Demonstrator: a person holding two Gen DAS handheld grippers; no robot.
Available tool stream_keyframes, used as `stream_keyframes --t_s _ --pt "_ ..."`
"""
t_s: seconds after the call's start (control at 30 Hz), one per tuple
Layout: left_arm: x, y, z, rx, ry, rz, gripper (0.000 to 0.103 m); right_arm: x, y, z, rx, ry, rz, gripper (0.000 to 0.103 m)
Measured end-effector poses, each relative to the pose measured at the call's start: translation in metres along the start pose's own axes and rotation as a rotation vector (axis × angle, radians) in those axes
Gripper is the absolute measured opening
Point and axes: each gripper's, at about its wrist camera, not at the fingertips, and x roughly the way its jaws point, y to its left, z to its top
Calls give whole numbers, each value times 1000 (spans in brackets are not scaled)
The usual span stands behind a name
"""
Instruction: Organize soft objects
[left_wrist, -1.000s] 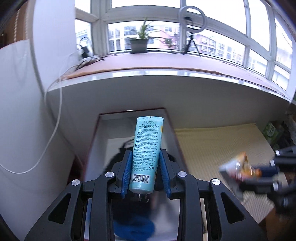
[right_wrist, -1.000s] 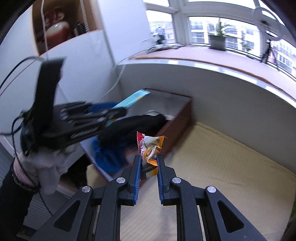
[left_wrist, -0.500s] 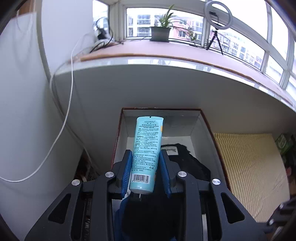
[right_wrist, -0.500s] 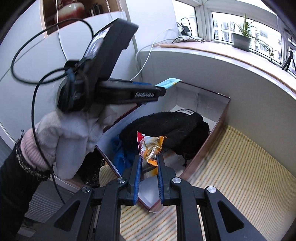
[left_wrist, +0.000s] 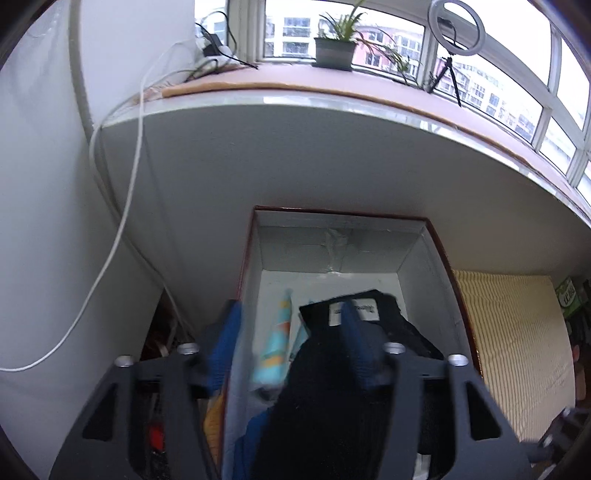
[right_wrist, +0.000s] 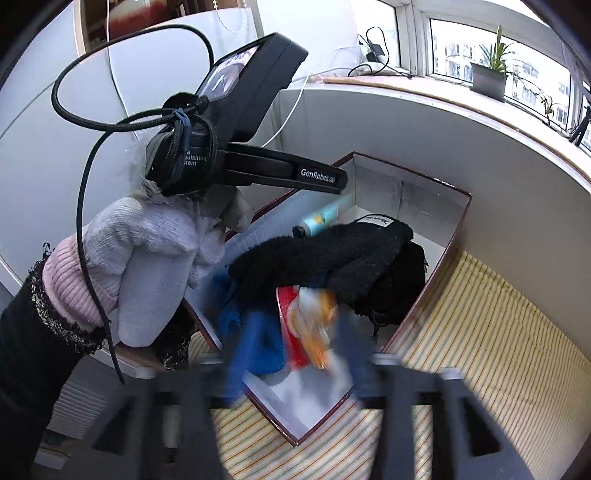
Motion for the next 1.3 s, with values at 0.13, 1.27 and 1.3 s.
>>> stream_keyframes --t_s 0.13,1.27,1.3 --pt "-8 5 0 -23 -15 -11 57 -6 -2 -2 12 -18 -1 58" --pt "-121 -53 -93 37 -153 -22 58 -87 -32 -62 24 -105 -136 65" --pt "-125 -55 -98 35 -160 -24 58 -90 -32 -65 27 -112 -141 69"
